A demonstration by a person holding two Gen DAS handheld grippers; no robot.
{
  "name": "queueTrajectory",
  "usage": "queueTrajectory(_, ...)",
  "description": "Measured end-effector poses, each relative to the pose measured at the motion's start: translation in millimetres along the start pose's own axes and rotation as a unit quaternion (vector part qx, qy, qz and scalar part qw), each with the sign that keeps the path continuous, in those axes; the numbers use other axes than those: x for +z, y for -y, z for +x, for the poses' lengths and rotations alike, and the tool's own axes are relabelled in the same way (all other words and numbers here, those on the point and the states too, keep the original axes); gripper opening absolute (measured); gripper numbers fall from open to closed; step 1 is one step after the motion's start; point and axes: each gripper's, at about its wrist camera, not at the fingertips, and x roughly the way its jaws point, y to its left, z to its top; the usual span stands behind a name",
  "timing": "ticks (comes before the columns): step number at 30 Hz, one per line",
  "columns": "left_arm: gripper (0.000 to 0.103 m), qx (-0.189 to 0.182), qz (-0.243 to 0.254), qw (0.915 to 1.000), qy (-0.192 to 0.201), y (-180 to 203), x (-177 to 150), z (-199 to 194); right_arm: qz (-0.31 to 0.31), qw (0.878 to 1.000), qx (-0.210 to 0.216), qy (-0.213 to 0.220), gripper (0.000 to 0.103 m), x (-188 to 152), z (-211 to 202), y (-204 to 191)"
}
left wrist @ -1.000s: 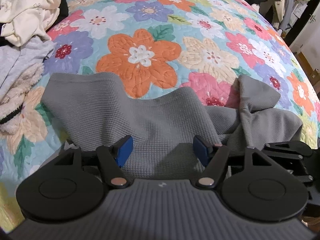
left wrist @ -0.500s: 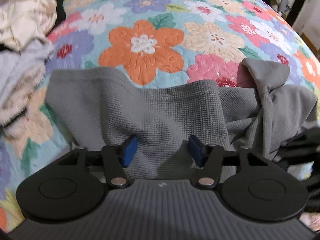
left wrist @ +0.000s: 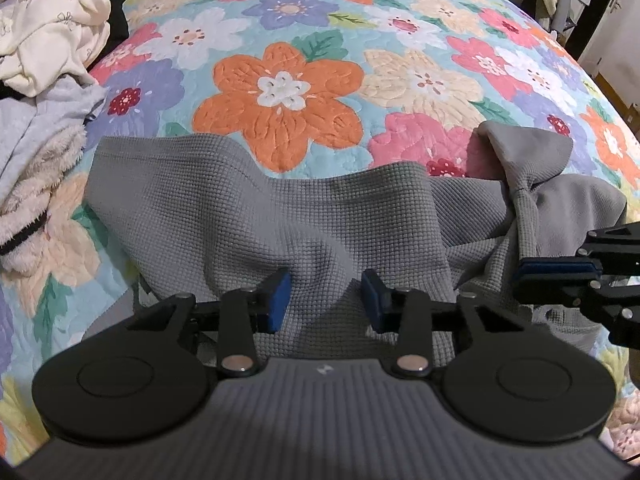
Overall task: Fold clothes
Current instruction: 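Release the sleeve with the right gripper and move it toward the left gripper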
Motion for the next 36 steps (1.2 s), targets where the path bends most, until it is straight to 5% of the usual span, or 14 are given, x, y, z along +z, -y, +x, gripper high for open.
queueTrajectory(13, 0.038, 0.009, -0.007, 0.9999, 0.0, -3, 3, -8, 0.009, 1.0, -0.003, 0.006, 0.014, -2, -3, 3)
queueTrajectory(21, 0.039, 0.08, 0.004, 0.9958, 0.044, -22, 8, -36, 0.016, 0.999, -0.026, 0.014, 0.041, 0, -11, 7)
queueTrajectory(28, 0.041, 0.045, -0.05, 0.9974, 0.028, -44, 0, -34, -0.018, 0.999, -0.045, 0.001, 0.057, 12, -3, -11)
queueTrajectory(32, 0.041, 0.039, -0.05, 0.9976, 0.027, -43, 0, -32, 0.017, 1.0, -0.015, -0.013, 0.065, 24, 18, -8)
queueTrajectory(35, 0.042, 0.024, -0.049, 0.9979, 0.036, -42, 1, -36, 0.07, 0.997, 0.004, -0.039, 0.066, 28, 50, 0)
queueTrajectory(36, 0.044, 0.017, -0.046, 0.998, 0.041, -41, 0, -39, 0.081, 0.996, 0.001, -0.044, 0.059, 29, 60, 3)
